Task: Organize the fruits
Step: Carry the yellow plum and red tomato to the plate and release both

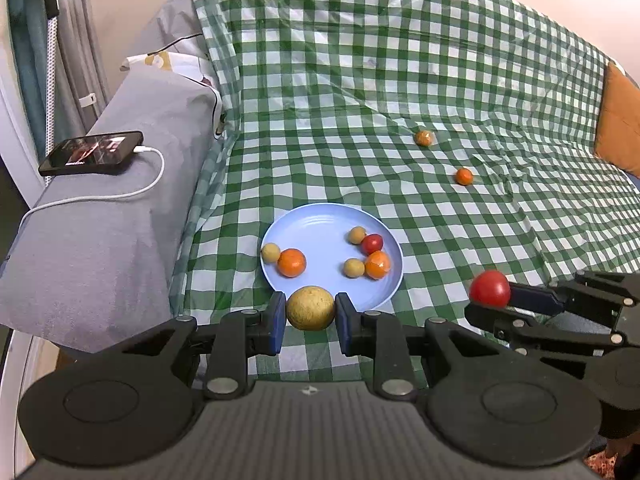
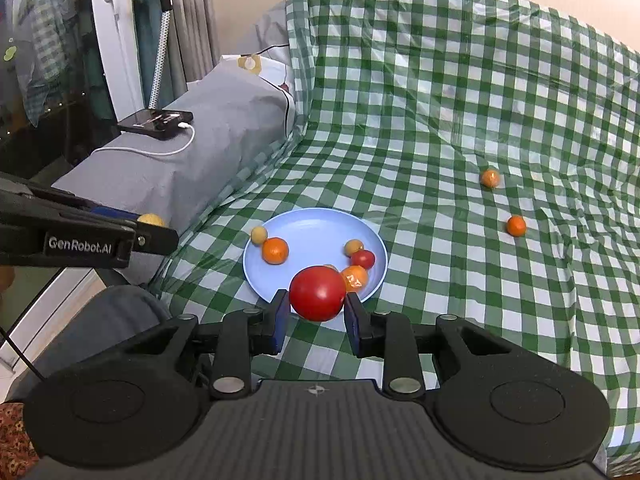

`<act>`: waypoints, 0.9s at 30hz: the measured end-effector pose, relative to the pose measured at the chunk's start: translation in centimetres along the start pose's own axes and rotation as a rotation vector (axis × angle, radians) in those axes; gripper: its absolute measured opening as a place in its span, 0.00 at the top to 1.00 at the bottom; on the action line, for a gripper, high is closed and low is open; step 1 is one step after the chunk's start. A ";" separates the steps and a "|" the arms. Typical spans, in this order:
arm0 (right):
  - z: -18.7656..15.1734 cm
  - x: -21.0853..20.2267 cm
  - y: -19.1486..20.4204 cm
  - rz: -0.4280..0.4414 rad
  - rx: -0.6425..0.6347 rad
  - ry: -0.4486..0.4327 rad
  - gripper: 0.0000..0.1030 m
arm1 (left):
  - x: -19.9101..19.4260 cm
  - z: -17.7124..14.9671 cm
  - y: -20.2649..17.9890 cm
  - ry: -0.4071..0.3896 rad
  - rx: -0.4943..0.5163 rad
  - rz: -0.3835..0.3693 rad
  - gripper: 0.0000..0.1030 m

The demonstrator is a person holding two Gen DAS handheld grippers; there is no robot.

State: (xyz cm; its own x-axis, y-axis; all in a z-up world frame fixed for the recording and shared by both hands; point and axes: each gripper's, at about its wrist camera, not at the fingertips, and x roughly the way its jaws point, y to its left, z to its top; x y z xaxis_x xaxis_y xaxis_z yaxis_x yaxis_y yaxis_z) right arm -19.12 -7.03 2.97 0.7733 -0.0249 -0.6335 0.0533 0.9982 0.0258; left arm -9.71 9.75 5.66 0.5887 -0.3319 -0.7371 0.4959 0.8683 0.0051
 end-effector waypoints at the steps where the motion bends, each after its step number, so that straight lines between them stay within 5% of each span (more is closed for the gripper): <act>1: 0.1 0.2 0.0 0.001 0.002 0.004 0.70 | 0.2 0.1 0.1 0.000 -0.001 0.002 0.72; 27: 3.3 9.6 -1.4 0.016 0.025 0.087 0.70 | 9.8 5.0 1.8 0.082 -0.013 0.032 0.72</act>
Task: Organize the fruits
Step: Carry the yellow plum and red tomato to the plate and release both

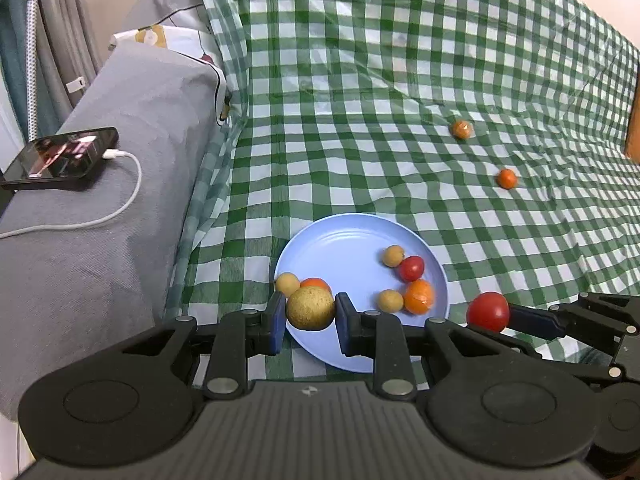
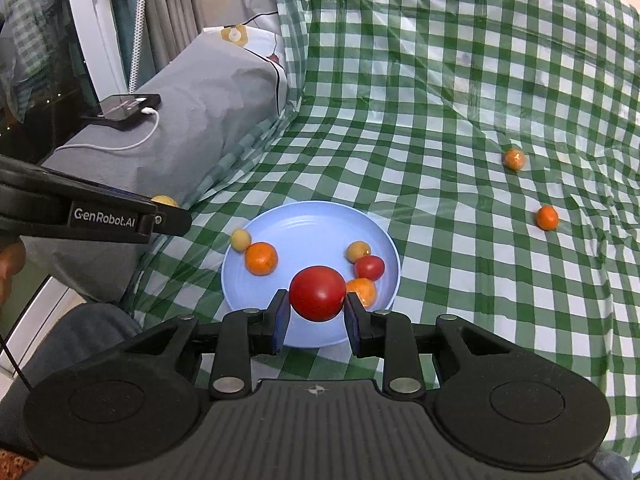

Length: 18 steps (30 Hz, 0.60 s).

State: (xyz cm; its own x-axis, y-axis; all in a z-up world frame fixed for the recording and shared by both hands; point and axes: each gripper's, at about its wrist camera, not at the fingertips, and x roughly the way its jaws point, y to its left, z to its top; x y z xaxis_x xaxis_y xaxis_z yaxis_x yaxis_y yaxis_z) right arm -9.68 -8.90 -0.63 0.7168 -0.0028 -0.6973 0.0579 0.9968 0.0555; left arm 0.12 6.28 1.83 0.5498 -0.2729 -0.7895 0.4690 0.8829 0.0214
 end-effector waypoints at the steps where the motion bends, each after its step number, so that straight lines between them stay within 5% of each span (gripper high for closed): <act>1: 0.1 0.5 -0.1 0.001 0.000 0.006 0.70 | 0.5 0.1 0.1 0.008 -0.001 0.000 0.72; 18: 1.5 8.4 -1.8 -0.002 -0.032 0.084 0.70 | 9.3 2.0 -0.5 0.104 0.032 -0.022 0.72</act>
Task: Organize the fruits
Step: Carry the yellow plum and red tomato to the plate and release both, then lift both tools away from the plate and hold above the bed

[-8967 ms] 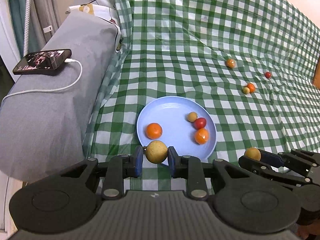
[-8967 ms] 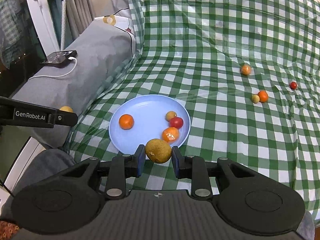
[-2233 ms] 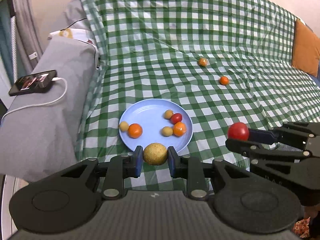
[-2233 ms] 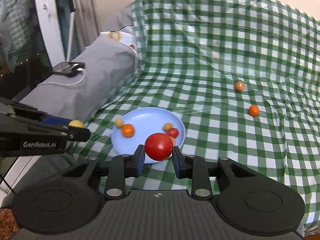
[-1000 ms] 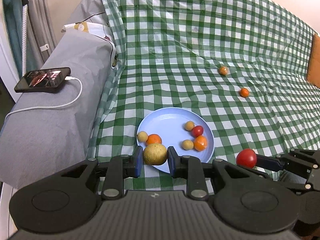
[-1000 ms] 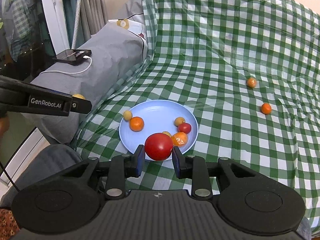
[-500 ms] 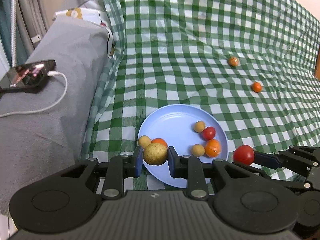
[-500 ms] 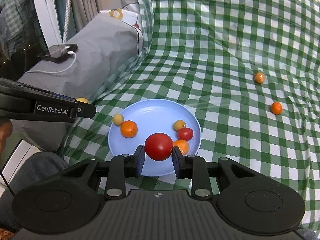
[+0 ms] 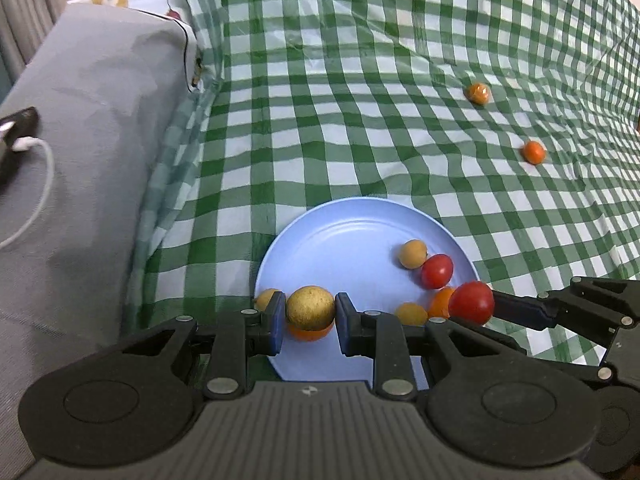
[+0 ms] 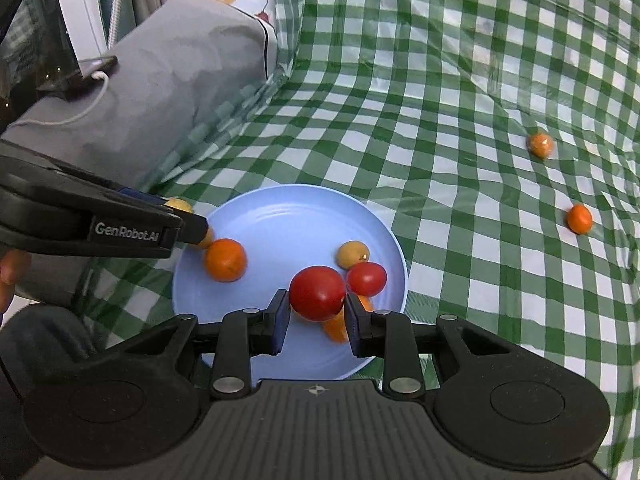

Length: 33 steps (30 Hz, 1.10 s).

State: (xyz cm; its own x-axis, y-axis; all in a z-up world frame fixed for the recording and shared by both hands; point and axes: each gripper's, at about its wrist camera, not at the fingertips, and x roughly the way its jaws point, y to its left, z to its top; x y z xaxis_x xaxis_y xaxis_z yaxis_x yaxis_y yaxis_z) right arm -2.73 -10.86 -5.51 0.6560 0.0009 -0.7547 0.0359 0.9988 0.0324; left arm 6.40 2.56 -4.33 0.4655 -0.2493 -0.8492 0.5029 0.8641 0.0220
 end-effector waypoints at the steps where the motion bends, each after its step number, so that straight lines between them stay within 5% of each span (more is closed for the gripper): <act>1: 0.0 0.3 -0.1 0.000 0.002 0.004 0.70 | 0.4 0.0 0.0 0.003 0.005 -0.002 0.72; 9: 0.2 2.4 -0.3 0.014 -0.010 0.040 0.70 | 2.7 0.9 -0.5 0.014 0.048 0.010 0.72; 11: 0.3 2.8 -0.3 0.024 -0.015 0.046 0.69 | 3.0 1.2 -0.5 0.009 0.047 0.022 0.58; 13: 0.5 3.0 -0.2 0.025 -0.015 0.045 0.66 | 2.6 1.2 -0.5 -0.021 0.040 0.032 0.10; 15: 0.6 2.7 -0.2 0.018 -0.016 0.044 0.49 | 1.6 0.9 -0.4 -0.079 0.039 0.038 0.00; 17: 0.4 1.8 -0.3 0.000 -0.009 0.037 0.32 | 0.5 0.4 -0.6 -0.093 0.063 0.024 0.01; 23: -1.5 -2.4 -0.4 -0.027 0.018 0.060 0.16 | -3.7 -3.5 -0.9 -0.059 0.069 0.012 0.01; 33: -4.9 -8.5 1.6 -0.015 0.062 0.074 0.13 | -10.3 -9.5 -0.4 -0.031 -0.054 0.044 0.01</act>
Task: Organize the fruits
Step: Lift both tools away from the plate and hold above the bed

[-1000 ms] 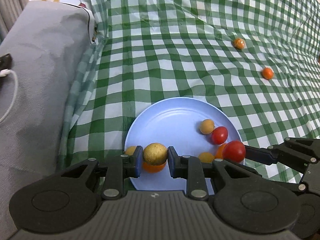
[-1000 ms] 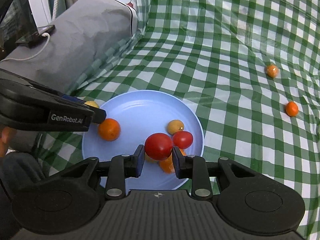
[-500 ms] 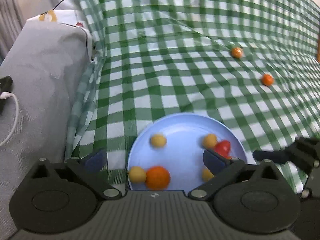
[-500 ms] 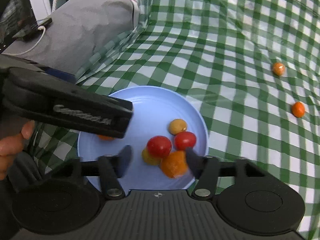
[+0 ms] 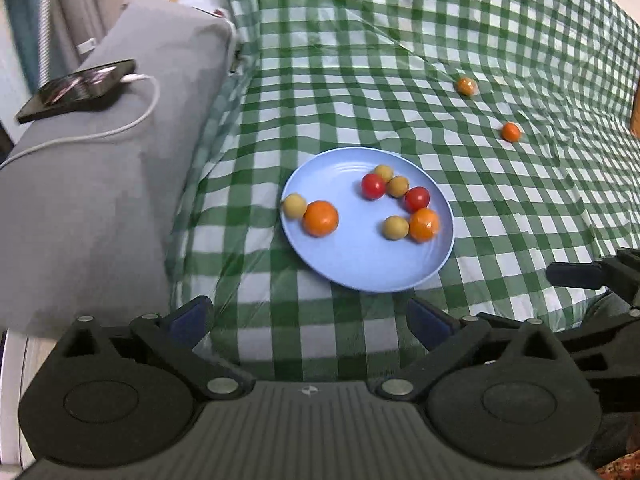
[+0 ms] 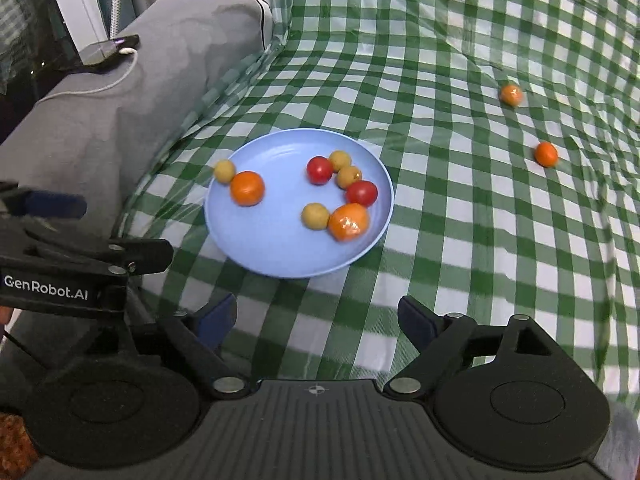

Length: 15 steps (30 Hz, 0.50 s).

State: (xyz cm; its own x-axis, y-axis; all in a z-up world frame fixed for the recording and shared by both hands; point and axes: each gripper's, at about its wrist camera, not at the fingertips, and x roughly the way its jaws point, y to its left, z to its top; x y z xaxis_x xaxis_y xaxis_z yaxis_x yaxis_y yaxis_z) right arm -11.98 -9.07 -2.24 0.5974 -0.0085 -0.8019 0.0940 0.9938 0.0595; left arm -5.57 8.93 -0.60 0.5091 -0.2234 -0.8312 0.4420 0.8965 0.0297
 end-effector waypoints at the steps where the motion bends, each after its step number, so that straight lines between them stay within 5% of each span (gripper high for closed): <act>1: -0.3 -0.7 0.3 -0.003 -0.004 -0.012 0.12 | -0.5 0.0 0.1 -0.006 -0.002 0.004 0.01; 15: -2.9 -7.1 2.6 -0.056 -0.061 -0.146 0.03 | -6.5 -2.3 -0.7 -0.111 0.017 0.038 0.01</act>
State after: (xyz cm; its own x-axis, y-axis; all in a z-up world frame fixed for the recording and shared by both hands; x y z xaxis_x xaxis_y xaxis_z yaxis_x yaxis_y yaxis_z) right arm -18.31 -6.06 1.89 0.7023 -0.0752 -0.7079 0.0841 0.9962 -0.0223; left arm -10.93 10.66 3.52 0.6036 -0.2313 -0.7630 0.4332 0.8986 0.0702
